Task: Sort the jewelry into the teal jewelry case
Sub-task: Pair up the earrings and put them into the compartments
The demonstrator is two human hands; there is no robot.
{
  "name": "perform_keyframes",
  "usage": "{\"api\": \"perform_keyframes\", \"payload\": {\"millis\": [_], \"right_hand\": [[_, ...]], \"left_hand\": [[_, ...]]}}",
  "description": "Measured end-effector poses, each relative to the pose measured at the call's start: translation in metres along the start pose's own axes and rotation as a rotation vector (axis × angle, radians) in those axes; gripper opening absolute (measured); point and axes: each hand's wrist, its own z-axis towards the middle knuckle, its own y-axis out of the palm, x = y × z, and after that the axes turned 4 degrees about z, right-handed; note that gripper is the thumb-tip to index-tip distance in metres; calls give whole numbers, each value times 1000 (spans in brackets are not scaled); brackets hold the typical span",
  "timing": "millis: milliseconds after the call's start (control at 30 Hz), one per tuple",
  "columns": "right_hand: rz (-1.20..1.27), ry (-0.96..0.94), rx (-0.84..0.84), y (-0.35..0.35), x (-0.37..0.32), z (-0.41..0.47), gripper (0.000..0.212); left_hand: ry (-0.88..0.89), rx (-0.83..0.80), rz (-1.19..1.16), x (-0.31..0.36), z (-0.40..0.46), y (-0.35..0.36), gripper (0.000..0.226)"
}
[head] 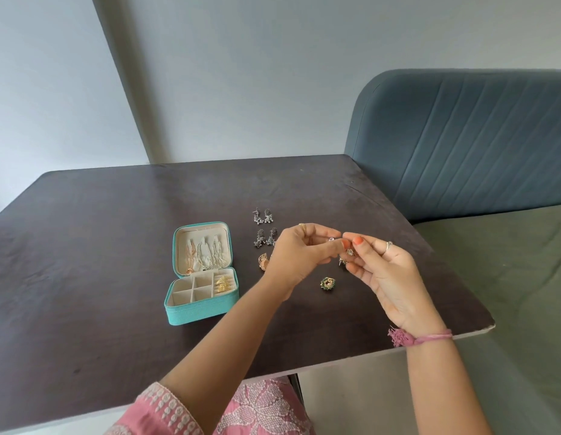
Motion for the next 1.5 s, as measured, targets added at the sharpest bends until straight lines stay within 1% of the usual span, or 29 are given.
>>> {"api": "perform_keyframes", "payload": {"millis": [167,267,367,433,533,600,733,833,933,1100,1200,1367,1433,1500], "right_hand": [[-153,18,-71,-7,-10,7,25],[-209,23,-95,-8,-18,16,17],[-243,36,-110,-8,-24,28,17],[-261,68,-128,-7,-25,37,20],[-312,108,-148,-2,-24,52,28],[-340,140,-160,2,-24,63,30],[-371,205,-195,11,-21,83,25],[-354,236,-227,15,-14,99,17],[-330,269,-245,16,-7,115,17],[-359,314,-258,19,2,136,17],[-405,312,-263,21,10,145,14],[-540,291,-296,25,24,154,12],[-614,267,-305,26,28,156,16],[-650,256,-302,26,29,157,14]], "left_hand": [[-24,-50,18,2,0,-4,14],[-103,-119,-1,8,2,-12,17],[-198,-153,-26,18,8,-27,26],[-231,-158,30,23,13,-39,28],[-256,-147,122,26,25,-55,25],[-253,-136,218,27,34,-64,22],[-230,-107,441,31,53,-74,19],[-246,-80,490,30,69,-79,19],[-228,-112,491,20,83,-81,15],[-251,-161,545,4,101,-80,19],[-274,-190,641,1,109,-77,14],[-282,-248,843,-3,120,-69,17],[-276,-273,898,-3,123,-67,17],[-272,-290,942,-2,125,-64,17]]}}
